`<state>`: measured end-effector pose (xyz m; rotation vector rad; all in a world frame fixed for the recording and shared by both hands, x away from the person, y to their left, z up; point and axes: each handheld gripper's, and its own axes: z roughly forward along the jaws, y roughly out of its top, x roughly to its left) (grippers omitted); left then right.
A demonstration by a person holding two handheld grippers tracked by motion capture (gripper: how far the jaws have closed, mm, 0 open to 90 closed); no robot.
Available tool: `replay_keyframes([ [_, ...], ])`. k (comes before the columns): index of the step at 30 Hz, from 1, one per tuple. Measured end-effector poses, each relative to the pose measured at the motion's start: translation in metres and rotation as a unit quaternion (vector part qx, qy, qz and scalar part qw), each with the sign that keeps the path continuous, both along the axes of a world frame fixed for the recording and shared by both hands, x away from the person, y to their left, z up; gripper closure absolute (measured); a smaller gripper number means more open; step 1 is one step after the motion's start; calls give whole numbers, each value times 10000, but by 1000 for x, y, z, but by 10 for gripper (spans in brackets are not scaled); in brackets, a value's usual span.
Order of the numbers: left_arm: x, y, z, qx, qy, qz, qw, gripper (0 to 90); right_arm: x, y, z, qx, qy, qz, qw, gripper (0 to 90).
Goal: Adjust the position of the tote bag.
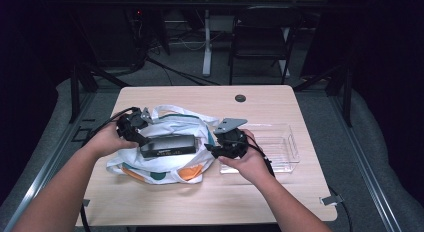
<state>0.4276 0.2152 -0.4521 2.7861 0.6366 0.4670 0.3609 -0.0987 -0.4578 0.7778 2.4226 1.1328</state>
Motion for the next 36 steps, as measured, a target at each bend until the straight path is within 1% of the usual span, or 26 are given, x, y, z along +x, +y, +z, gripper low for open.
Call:
replay_keyframes([
  [1, 0, -2, 0, 25, 29, 6, 10000, 383, -1, 0, -1, 22, 39, 7, 10000, 472],
  [2, 1, -3, -1, 55, 27, 5, 10000, 373, -2, -1, -1, 25, 21, 19, 10000, 472],
  [3, 2, -5, -1, 84, 55, 4, 9999, 339, -4, 0, -2, 15, 11, 21, 10000, 461],
  [5, 4, -9, -3, 163, 63, -72, 9998, 325, -5, 0, -2, -2, 17, 47, 10000, 454],
  [7, 5, -13, -6, 206, 190, -126, 9995, 311, -6, -1, -2, -43, 39, 63, 10000, 448],
  [9, 6, -18, -10, 325, 294, -261, 9987, 289, -7, -2, -1, -46, 27, 15, 10000, 426],
  [11, 8, -22, -13, 523, 364, -422, 9971, 289, -7, -5, -1, -56, 34, -44, 10000, 402],
  [12, 9, -24, -15, 587, 389, -456, 9965, 289, -7, -6, -2, -53, 44, -81, 9999, 399],
  [13, 10, -25, -18, 603, 410, -482, 9962, 289, -7, -7, -2, -11, 88, -120, 9999, 397],
  [16, 13, -29, -23, 711, 477, -554, 9948, 289, -8, -9, -3, -8, 110, -131, 9999, 388],
  [17, 14, -31, -26, 811, 472, -596, 9938, 289, -9, -10, -4, -44, 116, -119, 9999, 388],
  [18, 14, -31, -26, 811, 472, -596, 9938, 289, -9, -10, -4, -44, 116, -119, 9999, 388],
  [20, 15, -32, -28, 851, 518, -652, 9929, 289, -10, -11, -5, -80, 104, -144, 9998, 388],
  [22, 17, -34, -30, 893, 549, -690, 9921, 289, -11, -12, -5, -59, 102, -166, 9998, 388],
  [24, 19, -35, -31, 883, 538, -700, 9922, 289, -11, -13, -6, -43, 101, -184, 9998, 387],
  [25, 19, -36, -32, 869, 556, -716, 9921, 289, -11, -13, -5, -76, 109, -184, 9997, 386],
  [27, 20, -39, -34, 865, 607, -743, 9916, 288, -11, -14, -5, -68, 101, -199, 9997, 386],
  [28, 20, -40, -35, 912, 611, -779, 9909, 285, -11, -14, -5, -68, 100, -197, 9997, 386],
  [30, 20, -44, -36, 933, 630, -836, 9901, 280, -12, -13, -7, -32, 94, -209, 9997, 386],
  [32, 21, -47, -37, 934, 617, -876, 9898, 277, -12, -13, -7, -97, 114, -206, 9997, 386],
  [33, 21, -48, -38, 901, 651, -880, 9899, 277, -12, -13, -7, -97, 114, -206, 9997, 386],
  [36, 21, -52, -41, 927, 680, -925, 9891, 275, -12, -14, -8, -98, 112, -195, 9997, 386],
])
